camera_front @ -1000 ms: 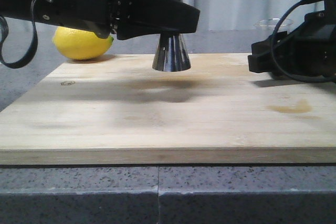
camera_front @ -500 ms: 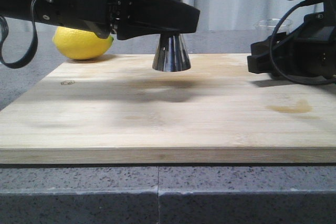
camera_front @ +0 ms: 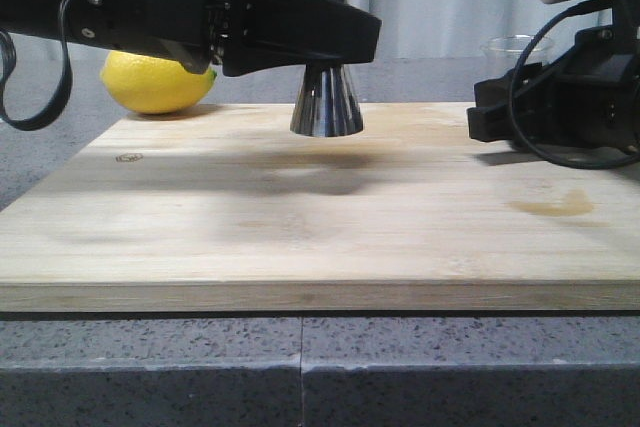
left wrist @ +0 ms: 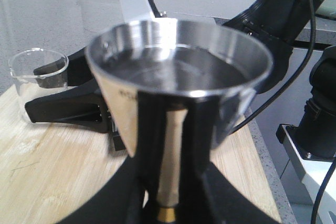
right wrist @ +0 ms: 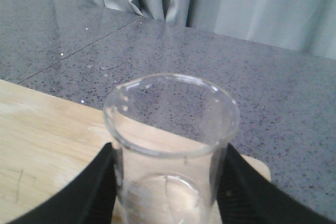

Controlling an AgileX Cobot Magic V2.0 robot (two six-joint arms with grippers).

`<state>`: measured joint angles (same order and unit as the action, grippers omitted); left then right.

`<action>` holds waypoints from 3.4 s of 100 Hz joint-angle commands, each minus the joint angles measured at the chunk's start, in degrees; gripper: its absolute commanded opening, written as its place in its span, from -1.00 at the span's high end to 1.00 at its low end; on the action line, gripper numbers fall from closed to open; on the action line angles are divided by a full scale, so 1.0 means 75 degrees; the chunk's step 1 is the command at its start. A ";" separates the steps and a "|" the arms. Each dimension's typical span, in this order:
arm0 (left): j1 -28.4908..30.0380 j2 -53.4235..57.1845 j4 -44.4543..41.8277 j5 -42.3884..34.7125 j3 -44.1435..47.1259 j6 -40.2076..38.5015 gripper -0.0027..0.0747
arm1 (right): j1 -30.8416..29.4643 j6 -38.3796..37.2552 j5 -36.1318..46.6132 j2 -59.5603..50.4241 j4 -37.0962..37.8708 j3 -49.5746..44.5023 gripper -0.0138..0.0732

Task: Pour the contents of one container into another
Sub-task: 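Lower the beaker onto the board's far corner with the right gripper, then open the right gripper and lift it away from the beaker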

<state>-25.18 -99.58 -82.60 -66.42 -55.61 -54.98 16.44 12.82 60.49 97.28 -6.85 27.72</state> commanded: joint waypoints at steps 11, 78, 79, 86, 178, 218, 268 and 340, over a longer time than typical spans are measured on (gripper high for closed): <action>-0.0076 0.0378 0.0329 -0.1518 -0.0174 -0.0047 0.98 | -0.0049 0.0011 0.0158 -0.0047 0.0227 0.0107 0.59; -0.0076 0.0378 0.0329 -0.1518 -0.0174 -0.0047 0.98 | -0.0049 0.0011 0.0213 -0.0047 0.0232 0.0107 0.15; -0.0076 0.0378 0.0329 -0.1518 -0.0174 -0.0047 0.98 | -0.0049 0.0011 0.0213 -0.0047 0.0232 0.0107 0.15; -0.0076 0.0378 0.0329 -0.1518 -0.0174 -0.0047 0.98 | -0.0049 0.0011 0.0213 -0.0047 0.0232 0.0107 0.15; -0.0076 0.0378 0.0329 -0.1518 -0.0174 -0.0047 0.98 | -0.0049 -0.0268 0.0082 -0.0061 0.0244 0.0107 -0.26; -0.0076 0.0378 0.0329 -0.1516 -0.0174 -0.0047 0.98 | -0.0049 -0.0296 -0.0981 -0.0869 0.0262 0.0107 -0.26; -0.0076 0.0378 0.0329 -0.1516 -0.0174 -0.0047 0.98 | -0.0049 -0.0296 -0.3190 -0.2674 0.0262 0.0107 -0.26; -0.0076 0.0378 0.0329 -0.1516 -0.0174 -0.0047 0.98 | -0.0049 -0.0296 -0.5512 -0.4560 0.0262 0.0107 -0.26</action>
<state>-25.18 -99.58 -82.60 -66.42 -55.61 -54.98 16.41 10.42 16.67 65.88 -5.65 27.28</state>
